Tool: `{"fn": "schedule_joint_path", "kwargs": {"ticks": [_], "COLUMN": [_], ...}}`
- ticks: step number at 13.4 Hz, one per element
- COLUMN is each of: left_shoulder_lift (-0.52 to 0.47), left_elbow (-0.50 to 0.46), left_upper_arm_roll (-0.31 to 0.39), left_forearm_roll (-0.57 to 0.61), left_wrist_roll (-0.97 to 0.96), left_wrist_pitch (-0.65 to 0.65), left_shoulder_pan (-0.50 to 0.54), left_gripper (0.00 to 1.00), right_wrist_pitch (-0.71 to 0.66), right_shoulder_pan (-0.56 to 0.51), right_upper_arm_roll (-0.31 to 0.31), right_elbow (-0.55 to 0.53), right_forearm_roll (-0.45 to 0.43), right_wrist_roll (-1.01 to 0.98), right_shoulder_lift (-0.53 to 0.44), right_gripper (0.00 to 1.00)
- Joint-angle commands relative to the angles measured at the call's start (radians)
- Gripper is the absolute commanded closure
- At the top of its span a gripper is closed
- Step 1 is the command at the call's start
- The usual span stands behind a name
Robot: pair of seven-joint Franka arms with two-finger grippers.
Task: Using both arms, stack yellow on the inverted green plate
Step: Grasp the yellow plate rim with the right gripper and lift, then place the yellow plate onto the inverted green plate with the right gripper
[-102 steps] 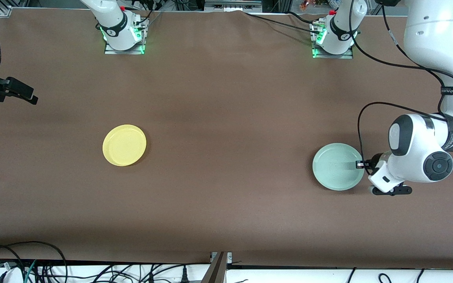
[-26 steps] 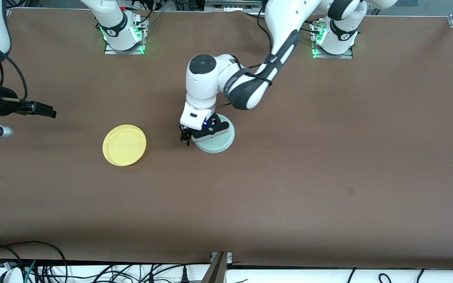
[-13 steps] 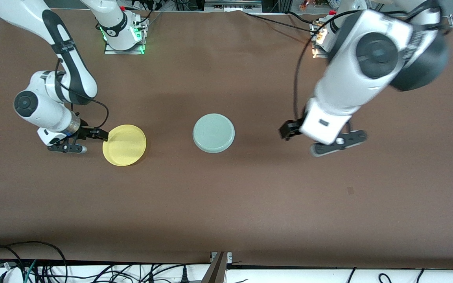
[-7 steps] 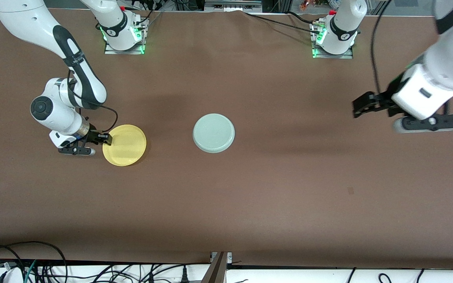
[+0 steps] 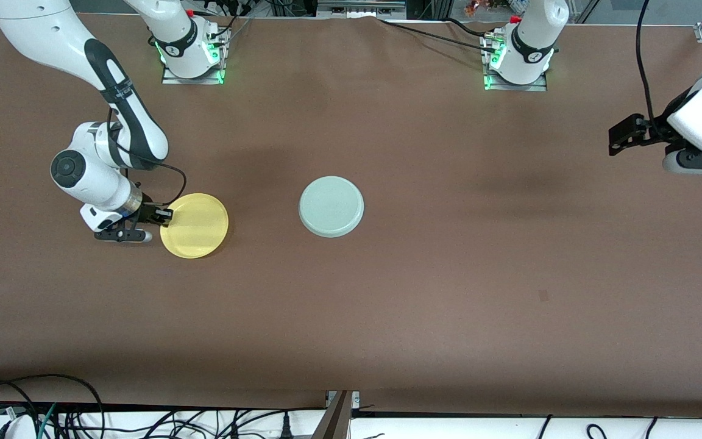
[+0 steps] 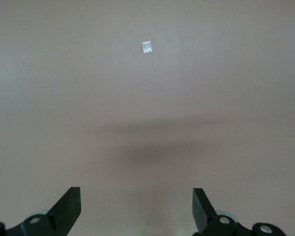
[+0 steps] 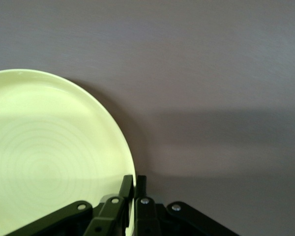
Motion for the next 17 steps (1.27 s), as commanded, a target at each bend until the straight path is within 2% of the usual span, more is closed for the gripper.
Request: {"fn": "schedule_joint_path", "kwargs": {"ticks": [1,4,6,8,10,13,15,17], "left_shoulder_lift": [-0.093,-0.087,-0.058,-0.058,-0.056,-0.038,0.028,0.037], "left_elbow": [-0.148,-0.139,-0.101,-0.096,-0.077,-0.067,0.028,0.038], "left_upper_arm_roll": [-0.010,-0.012,-0.021,-0.026,-0.026,-0.015,-0.015,-0.021], "left_forearm_roll": [0.016,-0.001,-0.003,-0.009,-0.014,-0.047,-0.073,-0.063], "left_wrist_roll": [0.088,0.122,0.122,0.122,0.122,0.113,0.120,0.122], "left_wrist_pitch": [0.073,0.070,0.071,0.071,0.071,0.083,0.077,0.077], "left_shoulder_pan": [0.064,0.084,0.081,0.071,0.071,0.093,0.119,0.114], "left_gripper": [0.00,0.00,0.00,0.00,0.00,0.00,0.00,0.00], "right_wrist_pitch": [-0.131,-0.341,-0.470,-0.469,-0.467,-0.400,-0.372,-0.374], "right_shoulder_pan": [-0.004,-0.003,0.006,0.057,0.147,0.264,0.293,0.302], "right_upper_arm_roll": [0.061,0.154,0.220,0.273,0.274,0.274,0.273,0.273], "right_elbow": [0.073,0.214,0.316,0.325,0.327,0.325,0.316,0.311], "right_forearm_roll": [0.001,0.003,0.004,0.014,0.067,0.083,0.080,0.080], "right_wrist_roll": [-0.010,0.031,0.197,0.352,0.443,0.483,0.494,0.494], "right_shoulder_lift": [-0.016,-0.028,-0.019,-0.014,-0.007,0.030,0.061,0.073], "right_gripper": [1.00,1.00,1.00,1.00,1.00,1.00,1.00,1.00]}}
